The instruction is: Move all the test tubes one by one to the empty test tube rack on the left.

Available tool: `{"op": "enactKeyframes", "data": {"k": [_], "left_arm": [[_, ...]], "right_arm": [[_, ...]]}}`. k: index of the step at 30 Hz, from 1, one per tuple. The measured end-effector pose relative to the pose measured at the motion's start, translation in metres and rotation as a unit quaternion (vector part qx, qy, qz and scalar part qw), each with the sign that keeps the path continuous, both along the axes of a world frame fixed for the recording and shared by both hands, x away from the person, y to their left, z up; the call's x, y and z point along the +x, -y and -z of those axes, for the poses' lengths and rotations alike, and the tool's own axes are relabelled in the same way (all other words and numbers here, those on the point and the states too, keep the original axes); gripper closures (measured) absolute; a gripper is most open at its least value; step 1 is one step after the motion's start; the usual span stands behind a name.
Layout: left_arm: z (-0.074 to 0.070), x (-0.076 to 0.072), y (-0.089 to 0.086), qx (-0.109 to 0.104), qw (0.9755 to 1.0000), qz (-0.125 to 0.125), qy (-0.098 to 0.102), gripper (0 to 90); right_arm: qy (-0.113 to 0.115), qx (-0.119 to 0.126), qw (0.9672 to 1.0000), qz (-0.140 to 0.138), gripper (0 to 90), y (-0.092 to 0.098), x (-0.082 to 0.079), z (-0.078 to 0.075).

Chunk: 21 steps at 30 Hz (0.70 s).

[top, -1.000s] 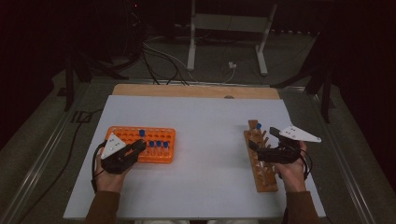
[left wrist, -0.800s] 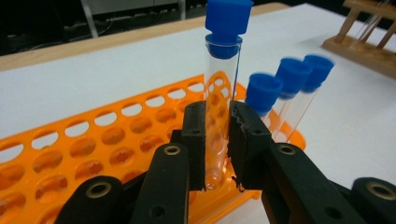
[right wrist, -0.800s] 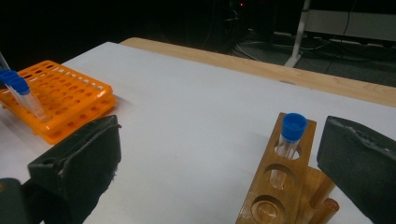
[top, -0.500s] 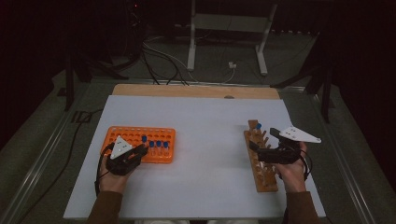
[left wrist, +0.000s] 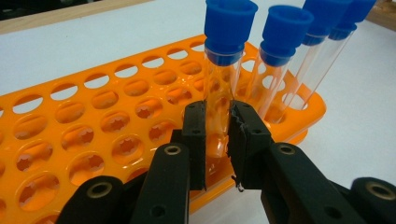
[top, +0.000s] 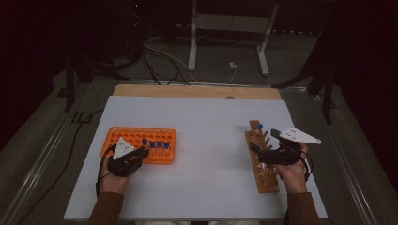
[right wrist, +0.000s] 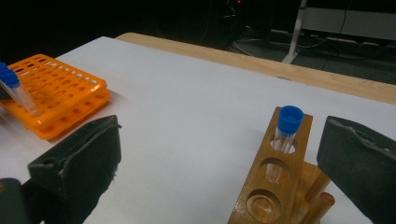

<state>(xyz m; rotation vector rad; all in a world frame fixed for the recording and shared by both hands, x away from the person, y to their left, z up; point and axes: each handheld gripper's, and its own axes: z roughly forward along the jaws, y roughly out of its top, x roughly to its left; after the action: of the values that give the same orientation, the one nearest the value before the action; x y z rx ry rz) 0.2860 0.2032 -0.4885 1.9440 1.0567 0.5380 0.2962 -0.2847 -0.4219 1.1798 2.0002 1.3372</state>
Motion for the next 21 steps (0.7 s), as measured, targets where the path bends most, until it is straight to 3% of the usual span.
{"op": "enactKeyframes", "data": {"k": [11, 17, 21], "left_arm": [[0.003, 0.0, 0.002, 0.009, 0.9999, 0.002, -0.006, 78.1], [0.003, -0.002, 0.0, -0.003, 0.9999, 0.003, -0.011, 76.2], [-0.001, -0.005, -0.004, -0.024, 0.9997, 0.004, -0.007, 69.4]], "right_arm": [[-0.001, -0.004, 1.0, 0.006, 0.0, 0.002, 0.002, 0.001], [-0.001, -0.007, 0.9999, 0.013, 0.0, 0.007, 0.006, 0.001], [-0.007, -0.015, 0.9997, 0.02, 0.1, 0.011, 0.012, 0.002]]}}
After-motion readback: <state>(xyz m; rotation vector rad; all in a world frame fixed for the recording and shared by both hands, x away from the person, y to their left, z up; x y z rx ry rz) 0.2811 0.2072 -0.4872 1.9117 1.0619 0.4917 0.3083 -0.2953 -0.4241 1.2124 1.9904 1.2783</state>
